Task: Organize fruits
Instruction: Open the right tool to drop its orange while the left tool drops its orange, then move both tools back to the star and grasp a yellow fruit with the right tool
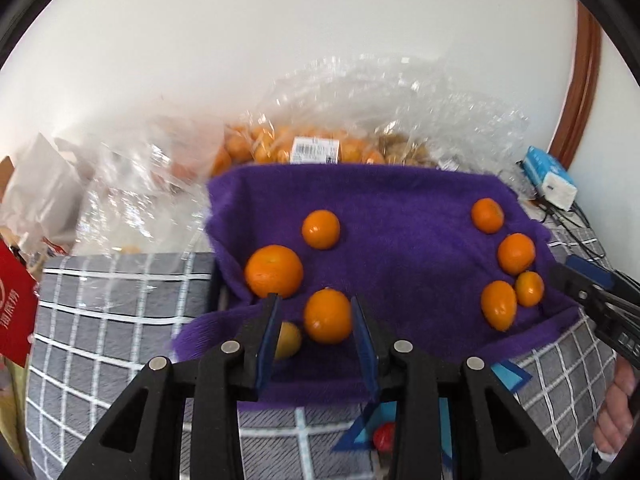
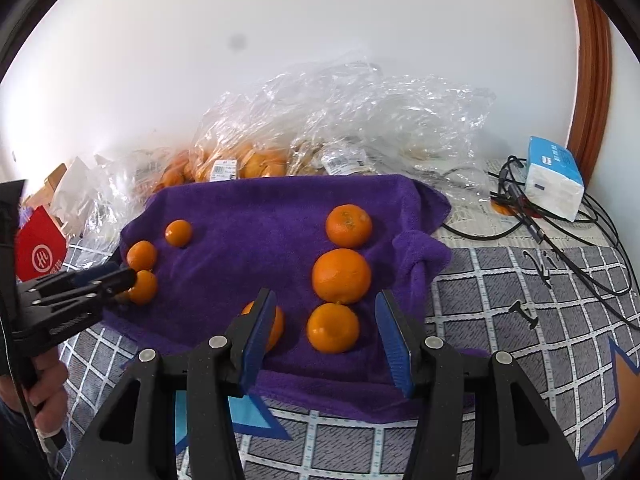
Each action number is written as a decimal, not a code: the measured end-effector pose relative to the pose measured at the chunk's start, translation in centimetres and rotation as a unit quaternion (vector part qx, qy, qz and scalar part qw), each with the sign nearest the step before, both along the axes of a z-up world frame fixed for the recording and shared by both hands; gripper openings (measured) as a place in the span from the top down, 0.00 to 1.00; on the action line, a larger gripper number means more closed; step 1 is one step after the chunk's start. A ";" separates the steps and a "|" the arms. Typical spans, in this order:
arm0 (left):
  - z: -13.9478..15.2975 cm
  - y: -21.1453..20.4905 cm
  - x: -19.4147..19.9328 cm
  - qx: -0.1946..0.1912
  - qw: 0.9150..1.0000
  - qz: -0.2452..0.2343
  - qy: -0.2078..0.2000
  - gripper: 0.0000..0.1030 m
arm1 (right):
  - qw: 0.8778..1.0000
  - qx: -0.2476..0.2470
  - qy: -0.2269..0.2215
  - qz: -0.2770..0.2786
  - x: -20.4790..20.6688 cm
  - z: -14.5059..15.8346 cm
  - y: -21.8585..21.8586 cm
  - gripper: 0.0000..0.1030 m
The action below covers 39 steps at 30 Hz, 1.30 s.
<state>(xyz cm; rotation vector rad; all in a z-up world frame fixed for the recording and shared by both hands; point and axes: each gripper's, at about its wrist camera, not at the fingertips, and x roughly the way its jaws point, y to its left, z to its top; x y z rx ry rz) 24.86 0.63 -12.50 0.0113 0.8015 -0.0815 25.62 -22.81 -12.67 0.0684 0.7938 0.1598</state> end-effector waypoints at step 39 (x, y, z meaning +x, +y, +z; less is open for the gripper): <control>-5.5 9.7 -8.6 -0.084 0.994 0.070 0.020 0.63 | 0.991 -0.047 0.048 0.115 -7.1 -5.2 13.7 0.73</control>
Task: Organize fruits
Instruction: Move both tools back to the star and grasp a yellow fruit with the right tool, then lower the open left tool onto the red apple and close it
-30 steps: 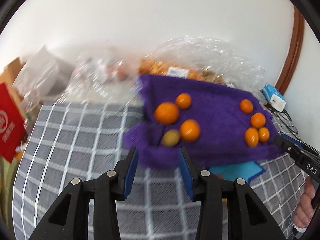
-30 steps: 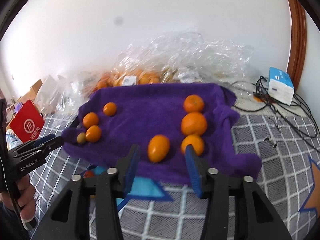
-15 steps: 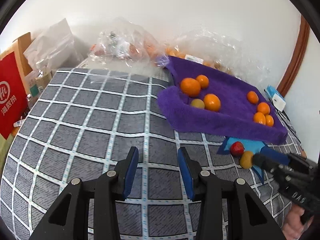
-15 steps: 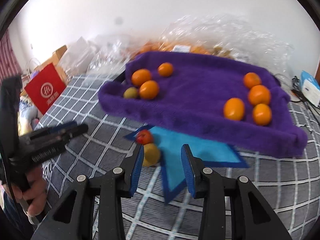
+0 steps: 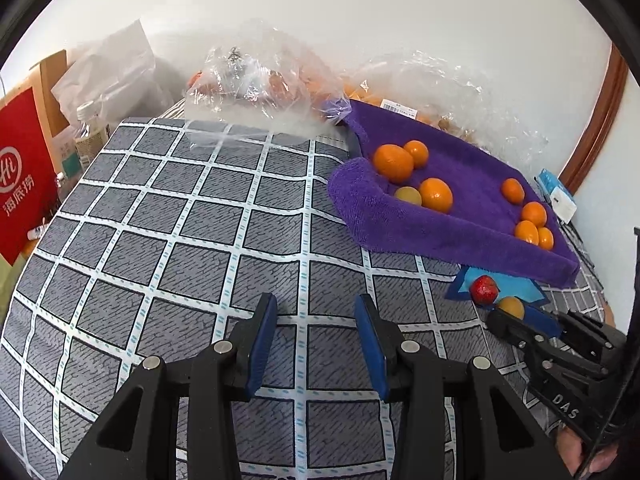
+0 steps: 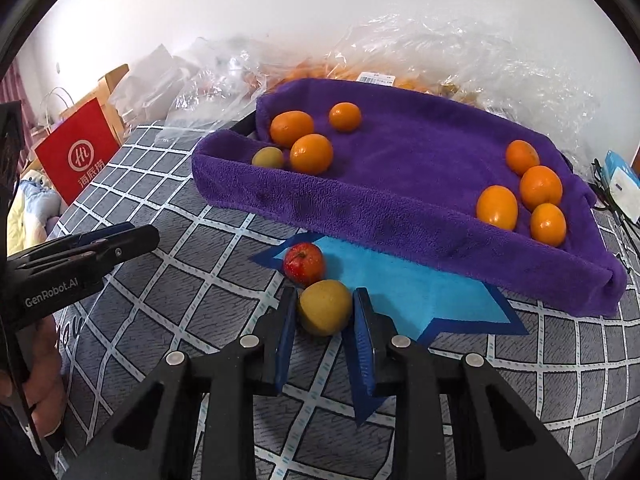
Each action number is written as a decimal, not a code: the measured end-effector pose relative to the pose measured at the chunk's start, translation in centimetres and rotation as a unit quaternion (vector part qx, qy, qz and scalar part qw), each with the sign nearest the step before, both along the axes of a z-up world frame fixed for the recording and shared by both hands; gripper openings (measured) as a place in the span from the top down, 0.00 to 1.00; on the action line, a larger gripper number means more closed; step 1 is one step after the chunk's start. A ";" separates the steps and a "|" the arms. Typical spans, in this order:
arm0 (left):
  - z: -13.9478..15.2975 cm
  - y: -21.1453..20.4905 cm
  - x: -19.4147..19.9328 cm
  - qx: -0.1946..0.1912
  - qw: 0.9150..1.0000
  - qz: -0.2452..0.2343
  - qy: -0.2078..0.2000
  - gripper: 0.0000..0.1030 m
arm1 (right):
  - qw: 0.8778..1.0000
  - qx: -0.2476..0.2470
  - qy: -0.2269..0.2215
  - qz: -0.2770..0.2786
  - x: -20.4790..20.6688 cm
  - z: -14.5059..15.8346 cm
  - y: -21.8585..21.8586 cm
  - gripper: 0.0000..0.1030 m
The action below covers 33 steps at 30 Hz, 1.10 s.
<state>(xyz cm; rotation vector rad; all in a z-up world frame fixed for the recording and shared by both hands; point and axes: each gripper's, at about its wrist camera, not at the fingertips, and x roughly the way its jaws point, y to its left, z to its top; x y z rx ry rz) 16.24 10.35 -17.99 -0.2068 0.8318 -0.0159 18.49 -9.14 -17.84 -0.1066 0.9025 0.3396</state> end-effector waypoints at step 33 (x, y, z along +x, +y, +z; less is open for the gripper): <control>0.3 -0.5 -0.1 -0.006 1.000 -0.020 -0.002 0.63 | 0.993 0.022 -0.034 -0.112 -1.6 1.7 -12.5 0.73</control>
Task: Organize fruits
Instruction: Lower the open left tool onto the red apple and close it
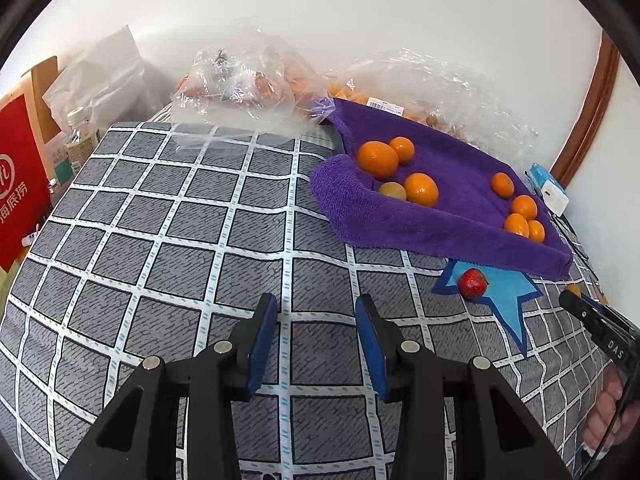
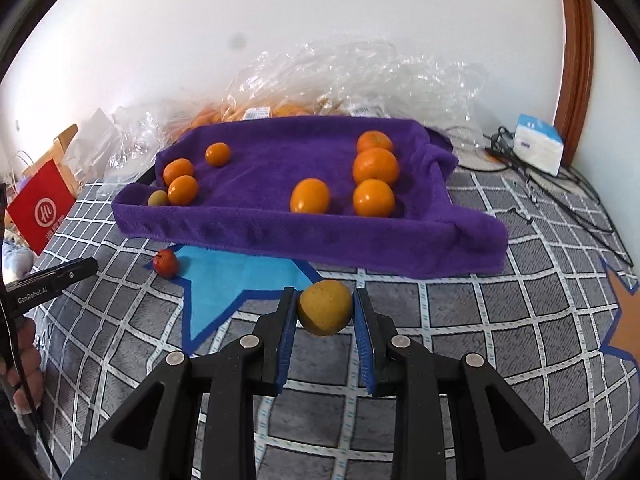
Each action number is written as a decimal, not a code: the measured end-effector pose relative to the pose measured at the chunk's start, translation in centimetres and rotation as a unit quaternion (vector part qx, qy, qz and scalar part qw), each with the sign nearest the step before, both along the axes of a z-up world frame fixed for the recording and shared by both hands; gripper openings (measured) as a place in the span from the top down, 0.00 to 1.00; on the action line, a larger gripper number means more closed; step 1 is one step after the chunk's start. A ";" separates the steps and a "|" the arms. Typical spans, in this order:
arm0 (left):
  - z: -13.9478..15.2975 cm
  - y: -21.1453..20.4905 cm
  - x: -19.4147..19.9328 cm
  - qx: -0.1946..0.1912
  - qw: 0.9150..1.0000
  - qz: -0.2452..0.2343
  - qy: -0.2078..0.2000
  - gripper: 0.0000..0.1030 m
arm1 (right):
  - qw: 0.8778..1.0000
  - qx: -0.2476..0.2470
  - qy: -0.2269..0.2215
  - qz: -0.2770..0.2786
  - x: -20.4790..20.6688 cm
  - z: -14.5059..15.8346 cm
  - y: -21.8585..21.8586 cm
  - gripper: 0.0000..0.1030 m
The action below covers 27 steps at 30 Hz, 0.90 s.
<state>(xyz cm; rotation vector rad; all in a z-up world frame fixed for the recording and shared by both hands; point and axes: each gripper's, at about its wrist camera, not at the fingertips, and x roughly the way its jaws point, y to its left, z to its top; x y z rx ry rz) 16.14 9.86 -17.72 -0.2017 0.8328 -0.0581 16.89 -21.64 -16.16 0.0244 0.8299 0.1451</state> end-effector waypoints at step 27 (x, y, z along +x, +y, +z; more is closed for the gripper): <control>1.7 -10.6 2.5 0.020 0.993 -0.111 0.020 0.57 | 0.997 0.063 -0.007 -0.037 -0.3 -1.0 -3.2 0.73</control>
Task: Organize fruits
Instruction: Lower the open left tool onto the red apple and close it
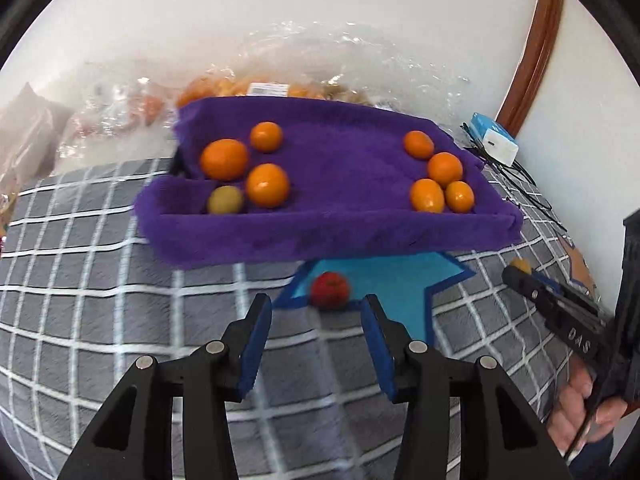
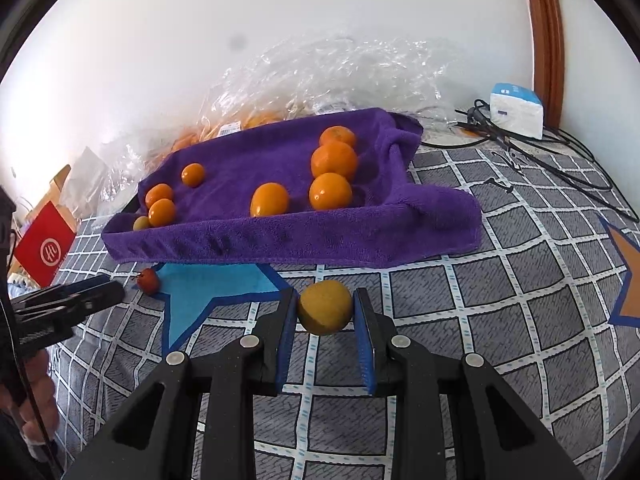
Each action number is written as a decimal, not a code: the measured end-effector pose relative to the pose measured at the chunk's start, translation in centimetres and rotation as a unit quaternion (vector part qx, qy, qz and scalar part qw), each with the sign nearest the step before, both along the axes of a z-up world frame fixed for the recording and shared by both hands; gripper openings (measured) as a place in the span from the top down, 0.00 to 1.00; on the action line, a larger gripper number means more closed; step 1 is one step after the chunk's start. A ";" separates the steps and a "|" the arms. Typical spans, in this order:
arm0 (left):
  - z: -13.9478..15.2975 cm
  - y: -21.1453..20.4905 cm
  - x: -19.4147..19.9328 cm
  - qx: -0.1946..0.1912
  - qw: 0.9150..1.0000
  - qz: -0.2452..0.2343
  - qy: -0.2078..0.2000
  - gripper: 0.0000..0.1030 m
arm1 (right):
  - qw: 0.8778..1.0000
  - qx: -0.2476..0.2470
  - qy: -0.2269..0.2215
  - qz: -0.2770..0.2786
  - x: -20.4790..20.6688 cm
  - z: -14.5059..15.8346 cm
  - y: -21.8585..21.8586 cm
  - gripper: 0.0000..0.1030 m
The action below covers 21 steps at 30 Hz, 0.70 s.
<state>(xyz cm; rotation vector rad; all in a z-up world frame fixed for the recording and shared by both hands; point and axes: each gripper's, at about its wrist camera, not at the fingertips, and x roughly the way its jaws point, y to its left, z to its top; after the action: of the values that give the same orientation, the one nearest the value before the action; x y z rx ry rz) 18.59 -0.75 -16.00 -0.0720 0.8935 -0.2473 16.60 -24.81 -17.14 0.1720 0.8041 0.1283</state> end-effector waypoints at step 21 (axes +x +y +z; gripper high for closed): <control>0.7 1.0 -0.5 -0.027 0.999 0.030 -0.028 0.78 | 1.000 0.005 0.005 0.009 0.3 -0.2 0.3 0.73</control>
<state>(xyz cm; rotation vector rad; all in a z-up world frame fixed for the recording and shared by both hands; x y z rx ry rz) 18.13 0.28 -15.33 -0.1407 0.8269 -0.2168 16.90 -24.55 -17.37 0.1754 0.8146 0.1490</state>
